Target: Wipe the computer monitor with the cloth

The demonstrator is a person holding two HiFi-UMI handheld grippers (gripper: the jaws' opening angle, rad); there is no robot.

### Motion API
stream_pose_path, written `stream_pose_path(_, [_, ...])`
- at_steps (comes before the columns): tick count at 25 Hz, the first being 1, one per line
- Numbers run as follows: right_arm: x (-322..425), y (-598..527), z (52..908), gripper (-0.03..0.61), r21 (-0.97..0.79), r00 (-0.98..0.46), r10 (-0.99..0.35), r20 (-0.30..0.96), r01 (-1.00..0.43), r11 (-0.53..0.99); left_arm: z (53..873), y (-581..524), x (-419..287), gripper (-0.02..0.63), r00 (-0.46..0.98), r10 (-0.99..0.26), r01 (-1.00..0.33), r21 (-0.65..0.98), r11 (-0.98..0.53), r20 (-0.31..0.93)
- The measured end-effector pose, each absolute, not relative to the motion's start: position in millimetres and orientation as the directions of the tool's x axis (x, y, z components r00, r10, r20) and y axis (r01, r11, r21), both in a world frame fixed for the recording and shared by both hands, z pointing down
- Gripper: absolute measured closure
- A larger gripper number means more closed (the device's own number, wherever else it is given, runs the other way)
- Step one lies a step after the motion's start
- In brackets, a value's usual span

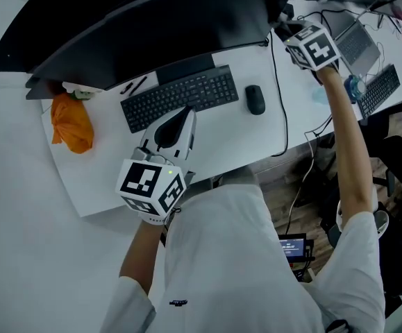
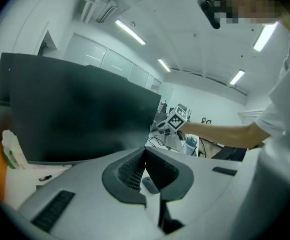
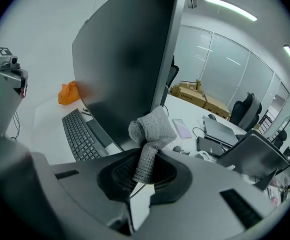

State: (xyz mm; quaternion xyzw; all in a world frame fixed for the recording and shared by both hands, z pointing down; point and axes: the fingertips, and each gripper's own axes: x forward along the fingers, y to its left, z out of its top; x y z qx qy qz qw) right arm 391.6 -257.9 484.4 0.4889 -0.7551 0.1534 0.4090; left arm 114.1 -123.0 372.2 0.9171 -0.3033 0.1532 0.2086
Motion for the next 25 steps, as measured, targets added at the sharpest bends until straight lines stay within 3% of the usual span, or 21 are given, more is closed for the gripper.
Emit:
stream_pose_path(19, [384, -250, 626, 0.551, 0.000, -0.228, -0.486, 0.844, -0.905, 0.426, 427, -120, 89, 0.595, 0.743, -0.461, -0.650, 0.358, -0.671, 0.485])
stream_pose_path(25, [352, -257, 632, 0.551, -0.120, -0.314, -0.556, 0.770, -0.926, 0.357, 429, -121, 81, 0.595, 0.735, -0.471, -0.660, 0.359, -0.660, 0.487])
